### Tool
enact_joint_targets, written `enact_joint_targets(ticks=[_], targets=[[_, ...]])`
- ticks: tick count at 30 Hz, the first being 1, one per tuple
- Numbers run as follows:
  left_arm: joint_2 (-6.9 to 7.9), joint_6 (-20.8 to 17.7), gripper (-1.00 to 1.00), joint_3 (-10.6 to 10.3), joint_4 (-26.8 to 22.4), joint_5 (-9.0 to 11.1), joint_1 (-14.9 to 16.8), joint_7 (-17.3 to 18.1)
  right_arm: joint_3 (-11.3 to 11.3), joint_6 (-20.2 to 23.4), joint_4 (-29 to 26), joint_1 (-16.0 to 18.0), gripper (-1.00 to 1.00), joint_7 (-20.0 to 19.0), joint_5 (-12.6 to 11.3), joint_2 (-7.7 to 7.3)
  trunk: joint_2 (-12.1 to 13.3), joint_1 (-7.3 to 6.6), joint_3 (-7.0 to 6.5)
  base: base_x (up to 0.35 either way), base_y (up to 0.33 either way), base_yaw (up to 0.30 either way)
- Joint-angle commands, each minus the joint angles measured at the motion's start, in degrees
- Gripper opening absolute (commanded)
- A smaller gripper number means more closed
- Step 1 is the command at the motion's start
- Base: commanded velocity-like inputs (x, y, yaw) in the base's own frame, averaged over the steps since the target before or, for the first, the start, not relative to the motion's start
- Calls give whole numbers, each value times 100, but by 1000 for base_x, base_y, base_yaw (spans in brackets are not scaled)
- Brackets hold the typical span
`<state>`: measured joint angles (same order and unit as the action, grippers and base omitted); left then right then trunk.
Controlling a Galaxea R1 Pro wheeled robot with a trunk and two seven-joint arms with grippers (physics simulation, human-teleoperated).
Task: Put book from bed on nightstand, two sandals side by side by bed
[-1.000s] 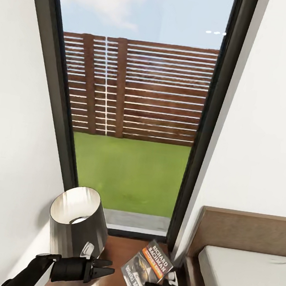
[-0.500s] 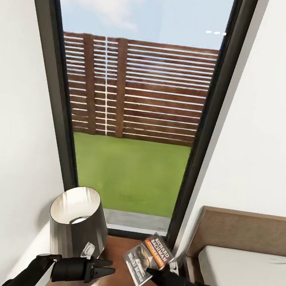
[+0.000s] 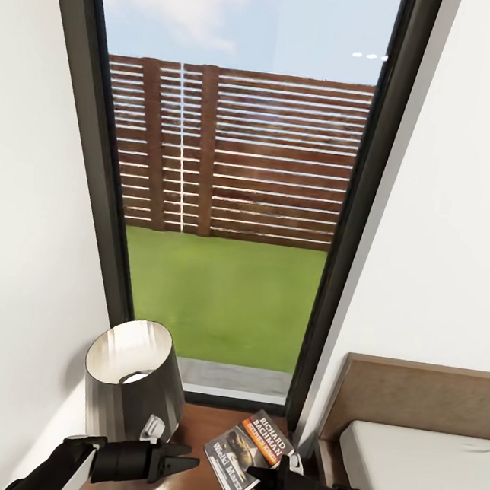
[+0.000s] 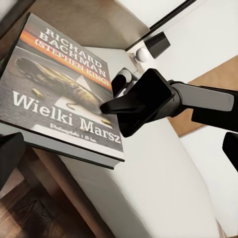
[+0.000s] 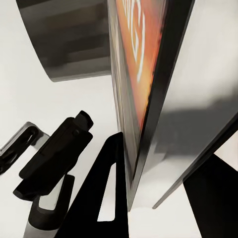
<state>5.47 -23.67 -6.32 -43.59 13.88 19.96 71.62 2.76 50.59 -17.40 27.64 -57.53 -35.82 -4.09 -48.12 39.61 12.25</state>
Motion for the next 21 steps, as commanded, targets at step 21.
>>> enact_joint_targets(ticks=[21], targets=[[7,-58,100,-18,-1,53,5,-61,28,21,-17,4,-100,185,-22,-4,-808,440,367,0,0,0]])
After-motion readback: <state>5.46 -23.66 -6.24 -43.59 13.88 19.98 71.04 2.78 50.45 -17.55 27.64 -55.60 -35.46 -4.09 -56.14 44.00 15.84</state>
